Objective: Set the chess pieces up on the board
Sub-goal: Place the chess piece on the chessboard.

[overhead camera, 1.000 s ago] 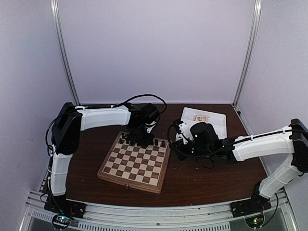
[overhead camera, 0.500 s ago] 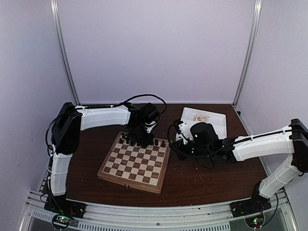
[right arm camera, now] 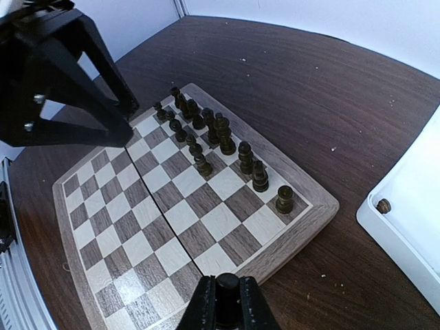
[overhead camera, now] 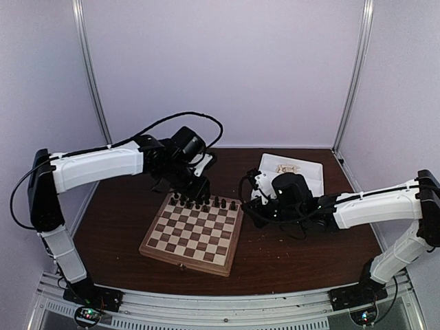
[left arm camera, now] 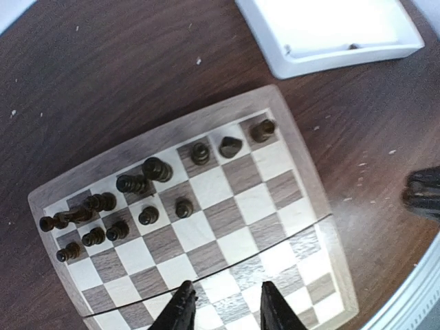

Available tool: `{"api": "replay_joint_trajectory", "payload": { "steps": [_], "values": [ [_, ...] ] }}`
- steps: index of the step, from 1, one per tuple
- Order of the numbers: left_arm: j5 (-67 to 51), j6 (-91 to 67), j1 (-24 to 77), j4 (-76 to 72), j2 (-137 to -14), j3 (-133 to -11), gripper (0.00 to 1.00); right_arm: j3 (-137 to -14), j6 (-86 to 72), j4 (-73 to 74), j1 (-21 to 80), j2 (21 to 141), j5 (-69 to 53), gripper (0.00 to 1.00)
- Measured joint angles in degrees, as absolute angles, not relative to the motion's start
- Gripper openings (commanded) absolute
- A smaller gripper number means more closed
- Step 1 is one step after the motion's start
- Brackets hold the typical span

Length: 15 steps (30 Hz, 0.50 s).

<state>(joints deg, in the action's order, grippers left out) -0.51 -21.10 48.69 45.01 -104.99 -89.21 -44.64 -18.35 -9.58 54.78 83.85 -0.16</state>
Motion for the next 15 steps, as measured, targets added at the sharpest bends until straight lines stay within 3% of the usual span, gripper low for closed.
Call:
{"api": "replay_joint_trajectory", "payload": {
  "steps": [8,15],
  "values": [
    [-10.72,-20.97,50.15,23.33,-86.87,-69.12,0.44,-49.19,-20.97,-7.66,54.78,78.81,-3.29,0.02],
    [-12.25,-15.68,53.43,7.11,-81.21,-61.17,0.50,-52.58,-28.25,-9.06,54.78,74.50,-6.90,0.02]
  ]
}}
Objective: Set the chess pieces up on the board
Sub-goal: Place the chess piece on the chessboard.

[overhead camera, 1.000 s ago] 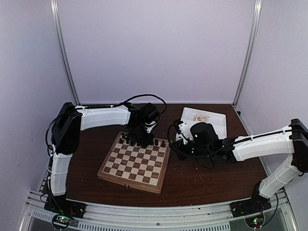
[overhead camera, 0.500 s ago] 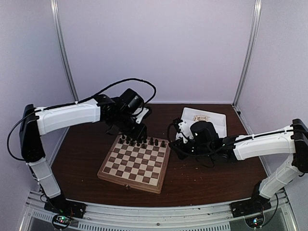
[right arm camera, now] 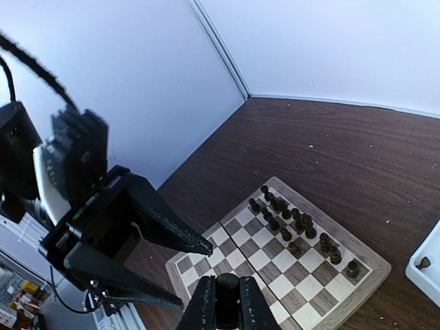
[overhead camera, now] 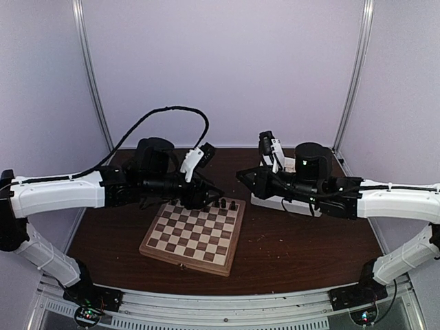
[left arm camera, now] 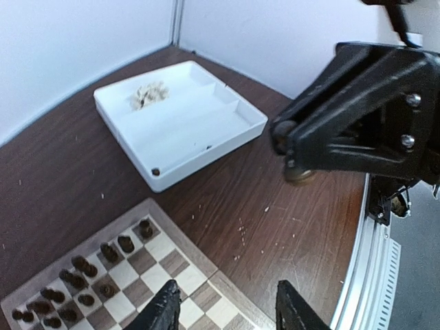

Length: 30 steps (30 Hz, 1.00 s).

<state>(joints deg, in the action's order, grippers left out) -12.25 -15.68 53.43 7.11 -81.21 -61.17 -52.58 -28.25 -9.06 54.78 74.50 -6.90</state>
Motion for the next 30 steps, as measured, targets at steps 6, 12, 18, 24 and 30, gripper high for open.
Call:
{"api": "replay_joint_trajectory", "payload": {
  "steps": [6,12,18,24,30],
  "values": [
    [-7.73,-6.94,57.76,-6.79,-79.83,-57.45,0.53,-53.08,-35.77,-12.73,54.78,74.30,-9.04,0.06],
    [-4.19,-1.06,58.87,-16.51,-79.53,-54.08,0.52,-53.08,-40.99,-18.39,55.24,74.30,-9.41,0.06],
    [-1.06,2.83,59.16,-25.19,-79.50,-51.62,0.52,-53.06,-43.94,-23.03,55.64,74.39,-9.39,0.06],
    [-0.62,7.05,59.99,-32.93,-79.88,-49.30,0.52,-53.06,-45.45,-25.61,56.01,75.44,-9.39,0.06],
    [-0.56,9.02,60.14,-38.09,-80.16,-48.31,0.48,-52.86,-46.78,-27.86,56.29,76.31,-9.39,0.06]
  ]
}}
